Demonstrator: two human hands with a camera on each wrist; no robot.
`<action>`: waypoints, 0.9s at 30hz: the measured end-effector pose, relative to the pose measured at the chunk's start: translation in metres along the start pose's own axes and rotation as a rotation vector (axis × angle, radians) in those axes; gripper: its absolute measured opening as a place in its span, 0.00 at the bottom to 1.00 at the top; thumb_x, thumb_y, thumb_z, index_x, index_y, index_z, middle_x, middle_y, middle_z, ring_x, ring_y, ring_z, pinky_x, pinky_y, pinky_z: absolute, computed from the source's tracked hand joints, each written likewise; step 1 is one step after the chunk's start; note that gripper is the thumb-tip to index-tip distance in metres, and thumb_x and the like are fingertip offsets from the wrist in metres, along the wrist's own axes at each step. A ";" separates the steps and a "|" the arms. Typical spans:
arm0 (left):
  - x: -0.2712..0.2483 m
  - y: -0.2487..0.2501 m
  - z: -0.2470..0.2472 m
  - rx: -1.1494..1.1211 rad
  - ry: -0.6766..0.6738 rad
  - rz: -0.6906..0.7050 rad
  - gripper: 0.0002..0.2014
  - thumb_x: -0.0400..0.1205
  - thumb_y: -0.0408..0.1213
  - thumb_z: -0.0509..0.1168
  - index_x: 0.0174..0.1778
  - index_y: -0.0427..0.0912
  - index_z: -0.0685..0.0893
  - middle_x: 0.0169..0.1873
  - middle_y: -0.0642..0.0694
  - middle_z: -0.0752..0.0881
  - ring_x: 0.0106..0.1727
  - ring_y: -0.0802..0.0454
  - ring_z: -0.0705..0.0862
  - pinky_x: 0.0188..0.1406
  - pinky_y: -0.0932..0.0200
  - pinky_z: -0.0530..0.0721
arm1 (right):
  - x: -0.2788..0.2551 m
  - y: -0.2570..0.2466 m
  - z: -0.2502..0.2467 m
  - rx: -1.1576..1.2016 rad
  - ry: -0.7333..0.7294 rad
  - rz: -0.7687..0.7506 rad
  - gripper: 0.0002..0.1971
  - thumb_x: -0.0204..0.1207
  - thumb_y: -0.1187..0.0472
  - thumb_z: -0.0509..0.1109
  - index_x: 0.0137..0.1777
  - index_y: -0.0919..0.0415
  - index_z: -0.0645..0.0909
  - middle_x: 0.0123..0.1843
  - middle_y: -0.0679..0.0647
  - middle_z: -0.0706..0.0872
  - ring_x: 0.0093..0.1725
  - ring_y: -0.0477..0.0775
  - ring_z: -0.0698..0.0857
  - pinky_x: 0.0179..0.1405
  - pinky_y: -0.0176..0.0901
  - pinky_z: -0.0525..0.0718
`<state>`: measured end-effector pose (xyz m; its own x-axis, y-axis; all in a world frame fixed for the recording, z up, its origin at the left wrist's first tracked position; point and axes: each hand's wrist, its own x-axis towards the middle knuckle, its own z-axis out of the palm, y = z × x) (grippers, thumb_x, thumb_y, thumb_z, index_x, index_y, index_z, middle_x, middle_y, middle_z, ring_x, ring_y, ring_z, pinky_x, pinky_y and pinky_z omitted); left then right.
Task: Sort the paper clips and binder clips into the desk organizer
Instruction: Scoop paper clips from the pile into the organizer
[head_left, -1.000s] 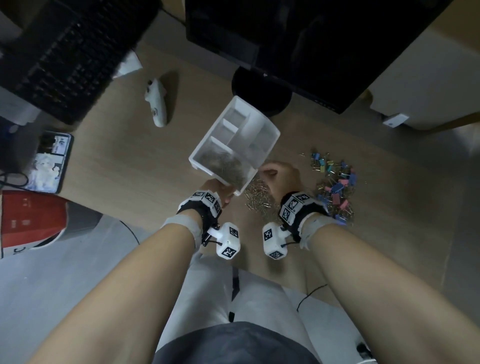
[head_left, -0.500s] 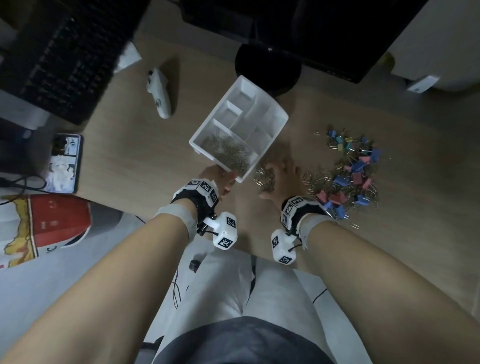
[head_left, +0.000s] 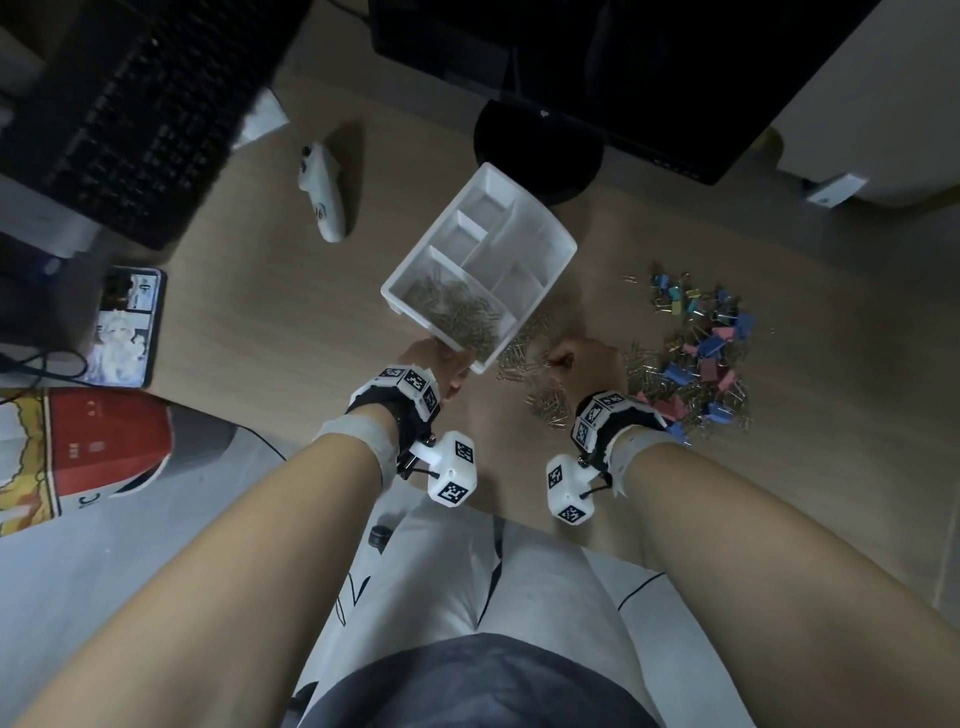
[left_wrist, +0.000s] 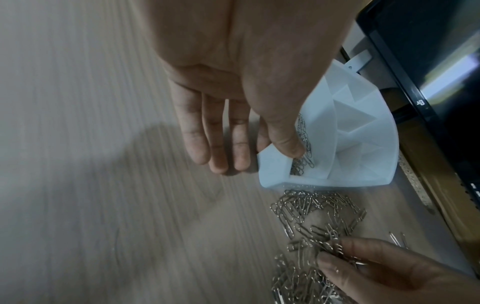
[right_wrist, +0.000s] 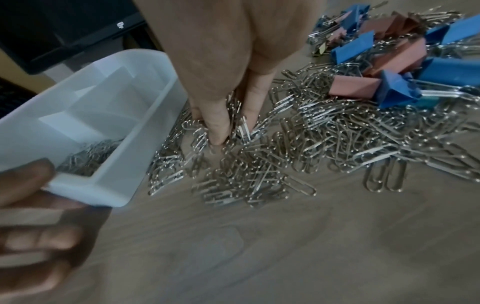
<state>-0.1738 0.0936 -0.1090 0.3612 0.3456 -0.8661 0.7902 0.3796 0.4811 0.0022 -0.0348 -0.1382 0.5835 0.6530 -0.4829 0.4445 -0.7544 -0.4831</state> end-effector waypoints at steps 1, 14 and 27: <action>0.001 -0.001 -0.001 -0.006 0.013 0.002 0.17 0.88 0.44 0.59 0.33 0.42 0.73 0.22 0.50 0.72 0.12 0.59 0.69 0.15 0.67 0.71 | 0.001 0.000 -0.001 0.013 -0.009 0.005 0.06 0.74 0.64 0.76 0.45 0.50 0.89 0.40 0.44 0.90 0.38 0.38 0.86 0.37 0.24 0.80; -0.007 0.002 -0.001 0.118 0.207 0.010 0.13 0.83 0.48 0.64 0.37 0.44 0.81 0.36 0.43 0.87 0.35 0.46 0.85 0.44 0.49 0.87 | 0.017 -0.112 -0.004 0.270 -0.198 -0.311 0.11 0.69 0.64 0.82 0.51 0.57 0.92 0.49 0.47 0.93 0.50 0.44 0.89 0.57 0.36 0.85; -0.013 0.007 -0.013 0.276 0.179 0.064 0.16 0.86 0.42 0.60 0.50 0.33 0.87 0.50 0.37 0.91 0.45 0.41 0.89 0.43 0.51 0.89 | 0.032 -0.014 0.001 -0.141 -0.064 -0.015 0.42 0.79 0.53 0.71 0.87 0.57 0.53 0.89 0.55 0.51 0.87 0.60 0.49 0.84 0.61 0.59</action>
<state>-0.1799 0.1030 -0.0927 0.3413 0.5161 -0.7856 0.8816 0.1142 0.4580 0.0141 -0.0030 -0.1473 0.5336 0.6637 -0.5242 0.5463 -0.7437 -0.3854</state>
